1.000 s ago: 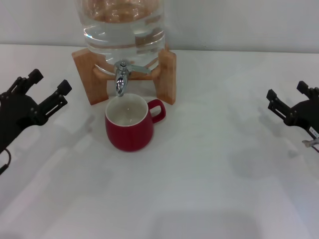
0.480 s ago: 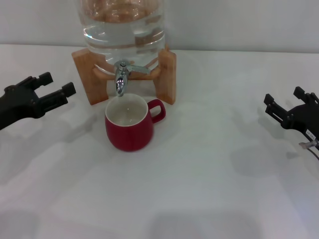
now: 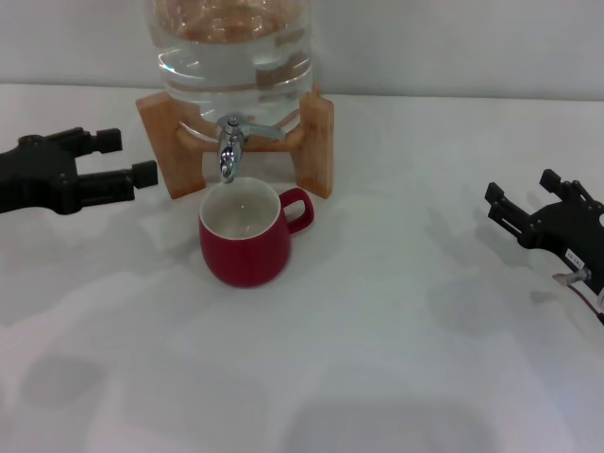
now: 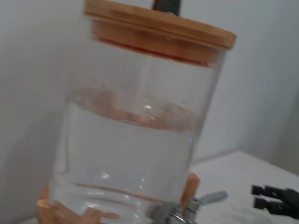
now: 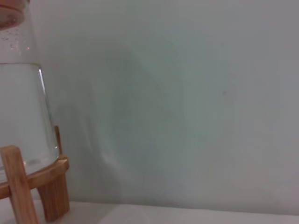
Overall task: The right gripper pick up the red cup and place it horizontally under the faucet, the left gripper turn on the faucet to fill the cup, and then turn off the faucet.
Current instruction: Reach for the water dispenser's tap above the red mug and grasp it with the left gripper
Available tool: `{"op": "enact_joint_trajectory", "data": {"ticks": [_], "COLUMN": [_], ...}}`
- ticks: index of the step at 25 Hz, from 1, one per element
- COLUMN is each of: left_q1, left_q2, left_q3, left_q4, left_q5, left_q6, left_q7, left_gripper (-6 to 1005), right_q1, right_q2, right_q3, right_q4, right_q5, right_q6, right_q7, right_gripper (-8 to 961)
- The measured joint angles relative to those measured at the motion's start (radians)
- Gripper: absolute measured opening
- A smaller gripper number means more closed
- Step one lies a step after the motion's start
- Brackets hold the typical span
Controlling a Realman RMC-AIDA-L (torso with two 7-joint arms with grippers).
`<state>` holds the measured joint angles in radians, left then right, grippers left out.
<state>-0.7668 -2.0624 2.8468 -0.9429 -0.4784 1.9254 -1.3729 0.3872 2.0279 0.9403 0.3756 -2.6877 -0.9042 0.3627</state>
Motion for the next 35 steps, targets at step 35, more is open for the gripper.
{"op": "enact_joint_trajectory", "data": {"ticks": [35], "left_q1": [-0.335], "left_q2": [0.01], "left_q3": [0.002], "left_q4": [-0.067], "left_q5": [0.39], "left_q6": [0.078], "left_q7": [0.105], "left_gripper": [886], "right_q1": [-0.009], "right_q2": [0.0], "right_q3": [-0.046], "right_q4": [-0.002], "right_q5": [0.026], "right_q6": [-0.001], "right_q7": [0.005], "right_gripper": [858]}}
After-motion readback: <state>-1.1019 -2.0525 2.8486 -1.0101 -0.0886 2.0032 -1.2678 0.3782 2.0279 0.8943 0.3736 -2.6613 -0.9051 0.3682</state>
